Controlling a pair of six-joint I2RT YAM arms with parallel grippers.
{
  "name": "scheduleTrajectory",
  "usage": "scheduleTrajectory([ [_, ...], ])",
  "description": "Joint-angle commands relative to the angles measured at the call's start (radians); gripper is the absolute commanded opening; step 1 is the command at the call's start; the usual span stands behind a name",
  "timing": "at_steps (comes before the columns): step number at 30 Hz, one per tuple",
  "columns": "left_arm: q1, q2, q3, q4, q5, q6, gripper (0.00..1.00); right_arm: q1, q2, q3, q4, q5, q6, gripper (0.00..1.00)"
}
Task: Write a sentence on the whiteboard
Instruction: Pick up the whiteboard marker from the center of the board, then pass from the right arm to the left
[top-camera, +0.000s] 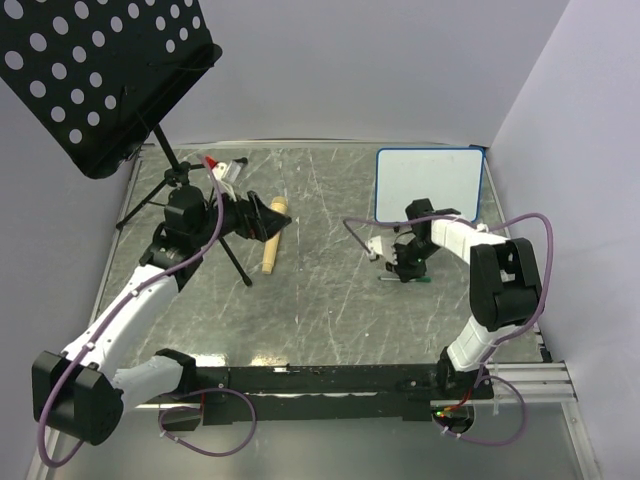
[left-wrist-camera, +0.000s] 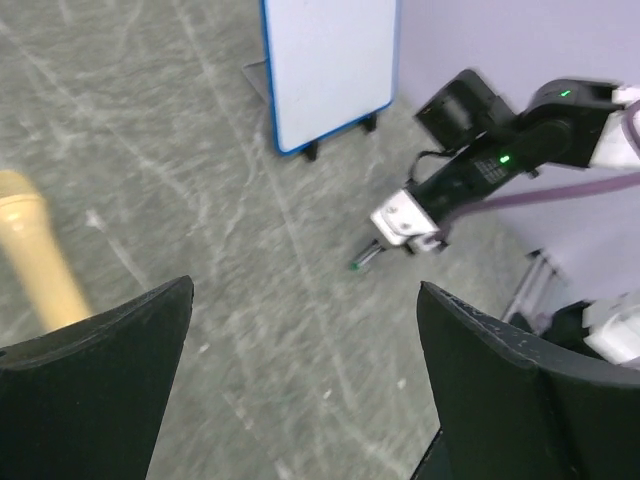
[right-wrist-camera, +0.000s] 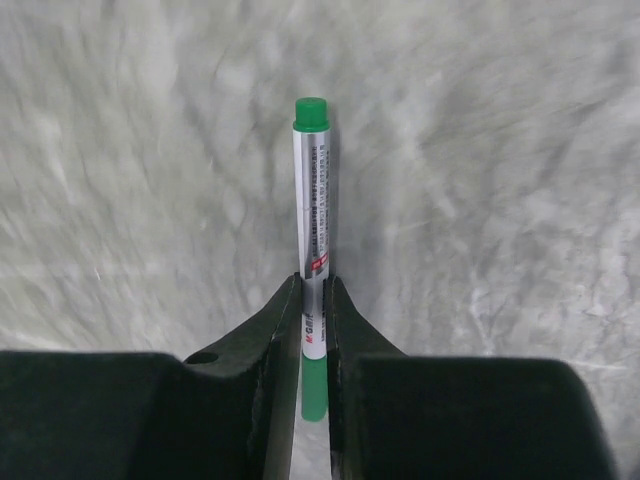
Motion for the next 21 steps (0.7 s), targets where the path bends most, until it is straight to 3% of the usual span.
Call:
scheduleTrajectory([
  [1,-0.031,0.04,-0.132,0.256,0.068,-0.264,0.98,0.007,-0.007,0.101,-0.008,-0.172,0.279,0.06],
  [5,-0.108,0.086,-0.226,0.474,0.016,-0.389,0.94,-0.003,-0.08,0.137,0.058,-0.323,0.536,0.0],
  [6,-0.125,0.1,-0.232,0.489,-0.001,-0.406,0.92,-0.016,-0.093,0.145,0.072,-0.396,0.668,0.0],
  [10,-0.213,0.225,-0.191,0.557,-0.022,-0.422,0.84,-0.043,-0.105,0.215,0.118,-0.55,0.928,0.02],
  [12,-0.246,0.294,-0.161,0.615,-0.028,-0.434,0.77,-0.046,-0.105,0.214,0.192,-0.585,1.067,0.02],
  [21,-0.408,0.474,-0.027,0.631,-0.17,-0.435,0.75,-0.046,-0.168,0.099,0.627,-0.67,1.611,0.04],
])
